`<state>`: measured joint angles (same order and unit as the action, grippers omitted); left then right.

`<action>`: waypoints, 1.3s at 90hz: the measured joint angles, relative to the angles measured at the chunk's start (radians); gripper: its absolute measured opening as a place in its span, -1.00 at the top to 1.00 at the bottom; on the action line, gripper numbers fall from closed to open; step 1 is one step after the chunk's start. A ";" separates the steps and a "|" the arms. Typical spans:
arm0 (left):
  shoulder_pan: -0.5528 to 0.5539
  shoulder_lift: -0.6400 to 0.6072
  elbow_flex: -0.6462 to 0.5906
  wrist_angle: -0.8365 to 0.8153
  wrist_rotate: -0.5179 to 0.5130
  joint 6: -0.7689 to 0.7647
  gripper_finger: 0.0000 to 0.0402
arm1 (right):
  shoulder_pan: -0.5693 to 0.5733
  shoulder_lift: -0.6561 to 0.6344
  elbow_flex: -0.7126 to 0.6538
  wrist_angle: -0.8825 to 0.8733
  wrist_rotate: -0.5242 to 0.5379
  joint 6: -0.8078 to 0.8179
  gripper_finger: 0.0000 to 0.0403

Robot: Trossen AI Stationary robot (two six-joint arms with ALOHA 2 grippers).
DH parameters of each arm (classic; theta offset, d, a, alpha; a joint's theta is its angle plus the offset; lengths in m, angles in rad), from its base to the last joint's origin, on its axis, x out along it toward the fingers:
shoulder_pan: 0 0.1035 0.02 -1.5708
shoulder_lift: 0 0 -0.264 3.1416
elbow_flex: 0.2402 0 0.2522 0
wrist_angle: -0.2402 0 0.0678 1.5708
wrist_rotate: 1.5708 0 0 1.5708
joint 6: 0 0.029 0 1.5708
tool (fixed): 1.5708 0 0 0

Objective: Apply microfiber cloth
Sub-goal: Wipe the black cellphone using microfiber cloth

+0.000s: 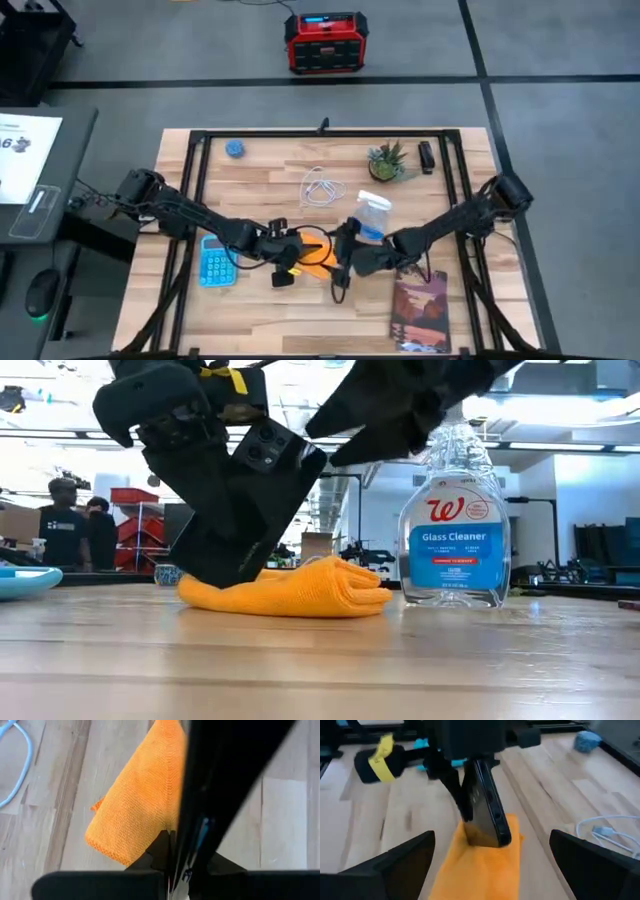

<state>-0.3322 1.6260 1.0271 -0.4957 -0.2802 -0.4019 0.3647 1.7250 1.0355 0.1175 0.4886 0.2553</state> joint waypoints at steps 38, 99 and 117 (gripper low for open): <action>-0.005 -0.002 0.000 0.050 0.002 0.031 0.95 | -0.080 0.016 -0.002 0.100 -0.142 -0.054 0.27; -0.046 -0.026 0.005 0.059 -0.015 0.096 0.94 | 0.008 0.015 0.000 -0.078 -0.151 0.053 0.90; -0.048 -0.054 0.004 0.070 -0.026 0.132 0.94 | 0.026 0.014 -0.035 -0.072 -0.115 0.089 0.90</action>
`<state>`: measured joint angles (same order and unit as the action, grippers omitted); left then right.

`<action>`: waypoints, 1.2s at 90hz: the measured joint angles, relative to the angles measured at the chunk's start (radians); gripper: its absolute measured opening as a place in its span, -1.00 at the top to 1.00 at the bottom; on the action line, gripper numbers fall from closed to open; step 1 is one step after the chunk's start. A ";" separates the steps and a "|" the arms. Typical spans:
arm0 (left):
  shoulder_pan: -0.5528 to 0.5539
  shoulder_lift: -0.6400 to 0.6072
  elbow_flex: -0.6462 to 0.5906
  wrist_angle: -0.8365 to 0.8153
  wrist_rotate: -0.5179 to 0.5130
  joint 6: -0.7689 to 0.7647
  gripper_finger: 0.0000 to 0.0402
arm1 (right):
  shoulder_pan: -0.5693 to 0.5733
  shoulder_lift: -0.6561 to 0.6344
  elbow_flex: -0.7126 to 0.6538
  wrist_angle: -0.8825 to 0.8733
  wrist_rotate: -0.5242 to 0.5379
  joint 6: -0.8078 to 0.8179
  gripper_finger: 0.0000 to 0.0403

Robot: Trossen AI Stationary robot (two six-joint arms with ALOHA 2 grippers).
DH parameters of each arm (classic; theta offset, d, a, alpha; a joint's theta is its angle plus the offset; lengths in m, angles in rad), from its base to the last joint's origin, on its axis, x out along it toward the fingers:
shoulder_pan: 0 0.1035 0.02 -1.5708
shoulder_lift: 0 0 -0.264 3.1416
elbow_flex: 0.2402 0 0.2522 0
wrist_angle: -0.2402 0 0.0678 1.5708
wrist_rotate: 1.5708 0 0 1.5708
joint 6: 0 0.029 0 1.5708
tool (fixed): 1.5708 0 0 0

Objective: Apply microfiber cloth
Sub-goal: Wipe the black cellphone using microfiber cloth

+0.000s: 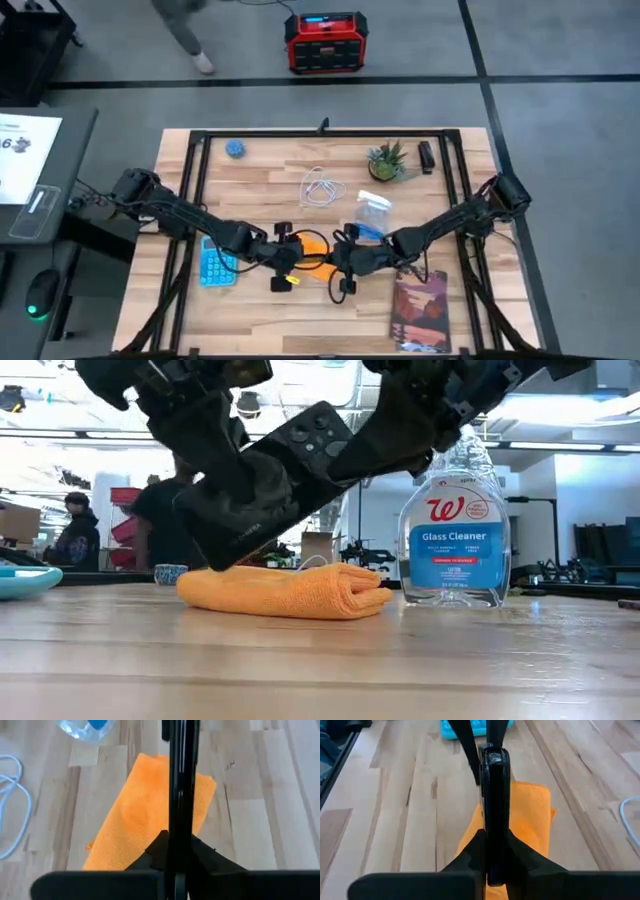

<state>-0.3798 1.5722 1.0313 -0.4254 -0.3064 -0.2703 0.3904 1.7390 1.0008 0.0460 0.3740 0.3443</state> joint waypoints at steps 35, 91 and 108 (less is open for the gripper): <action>0.006 -0.001 0.000 -0.001 -0.029 0.003 0.94 | 0.000 0.011 -0.013 0.002 0.001 -0.001 0.88; 0.008 -0.001 -0.008 -0.049 -0.056 -0.052 0.94 | 0.007 0.068 -0.018 -0.023 -0.040 -0.024 0.59; 0.006 -0.001 -0.034 -0.054 -0.039 -0.096 0.94 | 0.017 0.050 -0.019 -0.078 -0.047 -0.027 0.44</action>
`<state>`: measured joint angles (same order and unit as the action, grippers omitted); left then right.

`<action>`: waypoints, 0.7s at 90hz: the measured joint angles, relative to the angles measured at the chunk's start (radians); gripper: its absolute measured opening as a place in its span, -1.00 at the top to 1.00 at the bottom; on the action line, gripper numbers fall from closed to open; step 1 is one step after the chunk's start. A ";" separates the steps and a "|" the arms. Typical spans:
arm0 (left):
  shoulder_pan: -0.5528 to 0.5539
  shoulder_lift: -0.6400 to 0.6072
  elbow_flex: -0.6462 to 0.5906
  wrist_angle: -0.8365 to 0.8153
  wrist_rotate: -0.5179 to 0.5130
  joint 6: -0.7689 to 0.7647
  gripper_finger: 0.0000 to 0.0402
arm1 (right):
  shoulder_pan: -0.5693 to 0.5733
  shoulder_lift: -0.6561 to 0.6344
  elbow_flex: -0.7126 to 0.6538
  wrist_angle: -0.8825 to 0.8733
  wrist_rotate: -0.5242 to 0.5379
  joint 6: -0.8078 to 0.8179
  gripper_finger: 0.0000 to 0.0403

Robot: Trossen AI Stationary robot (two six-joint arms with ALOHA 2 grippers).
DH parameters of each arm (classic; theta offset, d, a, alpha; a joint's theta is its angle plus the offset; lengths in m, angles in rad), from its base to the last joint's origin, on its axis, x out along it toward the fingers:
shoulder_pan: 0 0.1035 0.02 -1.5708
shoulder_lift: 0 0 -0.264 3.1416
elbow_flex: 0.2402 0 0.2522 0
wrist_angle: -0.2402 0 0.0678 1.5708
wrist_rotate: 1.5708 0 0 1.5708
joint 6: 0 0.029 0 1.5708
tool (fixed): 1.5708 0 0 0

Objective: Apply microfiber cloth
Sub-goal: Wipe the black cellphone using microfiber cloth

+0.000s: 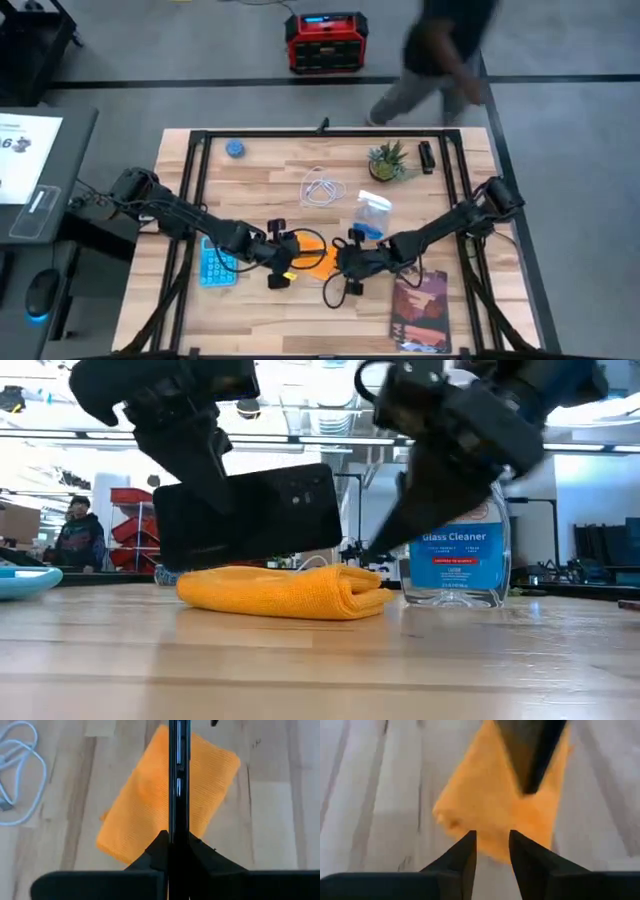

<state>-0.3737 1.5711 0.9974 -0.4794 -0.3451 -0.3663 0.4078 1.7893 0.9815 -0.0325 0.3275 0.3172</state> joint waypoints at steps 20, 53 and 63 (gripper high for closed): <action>0.000 0.000 -0.082 0.045 0.000 -0.063 0.94 | 0.014 -0.003 0.003 -0.067 0.000 0.005 0.37; 0.000 0.000 -0.106 0.122 -0.003 -0.102 0.94 | 0.065 -0.049 0.004 -0.042 0.013 0.015 0.36; 0.000 0.000 -0.106 0.135 -0.019 -0.107 0.94 | 0.065 -0.049 0.004 -0.038 0.039 0.022 0.36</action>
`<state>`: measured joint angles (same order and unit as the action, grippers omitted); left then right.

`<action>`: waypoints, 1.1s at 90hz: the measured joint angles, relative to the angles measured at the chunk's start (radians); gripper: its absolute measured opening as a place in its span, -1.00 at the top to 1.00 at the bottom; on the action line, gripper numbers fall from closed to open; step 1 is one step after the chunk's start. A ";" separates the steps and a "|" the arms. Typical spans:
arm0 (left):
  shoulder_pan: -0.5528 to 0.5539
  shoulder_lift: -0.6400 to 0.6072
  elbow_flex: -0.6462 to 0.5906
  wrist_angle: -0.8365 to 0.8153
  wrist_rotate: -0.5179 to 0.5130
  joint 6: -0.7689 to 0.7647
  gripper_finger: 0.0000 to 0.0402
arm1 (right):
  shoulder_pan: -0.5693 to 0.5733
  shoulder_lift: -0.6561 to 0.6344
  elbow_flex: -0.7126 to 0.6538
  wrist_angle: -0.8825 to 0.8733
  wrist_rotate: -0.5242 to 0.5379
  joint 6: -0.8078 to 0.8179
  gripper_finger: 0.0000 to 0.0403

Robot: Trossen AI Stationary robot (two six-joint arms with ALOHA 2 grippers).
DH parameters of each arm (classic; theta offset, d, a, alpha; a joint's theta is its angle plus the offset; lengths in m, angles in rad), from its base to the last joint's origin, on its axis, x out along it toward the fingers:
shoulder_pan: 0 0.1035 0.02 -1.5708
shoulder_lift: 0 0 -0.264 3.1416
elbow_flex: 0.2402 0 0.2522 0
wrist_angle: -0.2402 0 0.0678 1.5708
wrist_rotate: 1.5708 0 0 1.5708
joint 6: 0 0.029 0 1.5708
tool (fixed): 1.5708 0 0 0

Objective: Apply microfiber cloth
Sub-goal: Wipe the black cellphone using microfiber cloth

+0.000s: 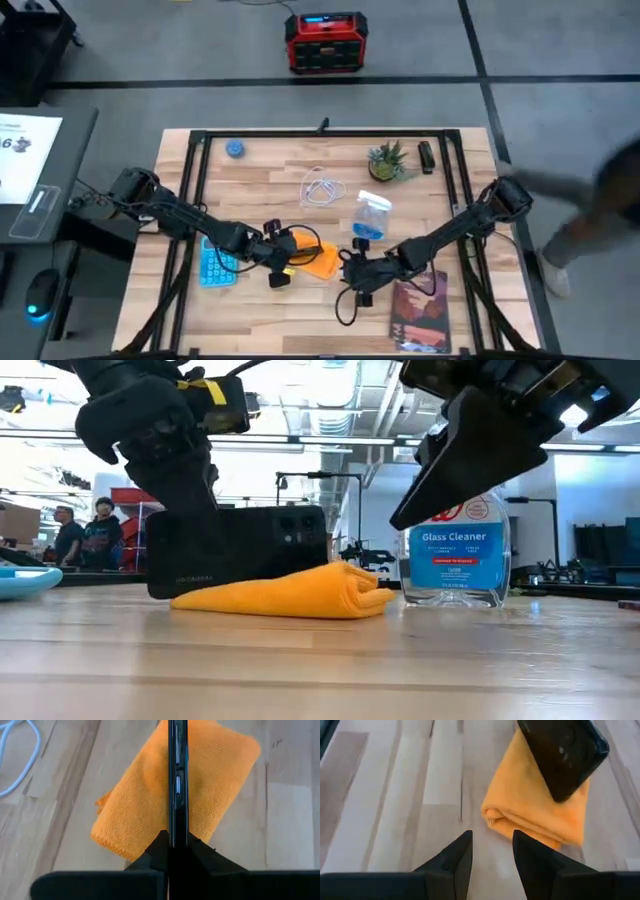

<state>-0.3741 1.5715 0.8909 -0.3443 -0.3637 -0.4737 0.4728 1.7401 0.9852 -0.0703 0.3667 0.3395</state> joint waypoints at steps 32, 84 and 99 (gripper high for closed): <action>0.002 -0.015 0.037 0.087 -0.035 0.153 0.94 | -0.010 0.000 0.000 0.006 0.066 0.001 0.36; 0.046 0.054 0.040 0.004 0.130 0.175 0.94 | -0.010 0.017 0.002 0.106 0.066 -0.006 0.36; 0.016 0.021 0.037 -0.066 0.132 0.131 0.94 | -0.012 0.015 0.002 0.111 0.066 -0.008 0.36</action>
<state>-0.3584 1.5920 0.9283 -0.4103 -0.2314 -0.3424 0.4606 1.7554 0.9871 0.0410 0.4329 0.3312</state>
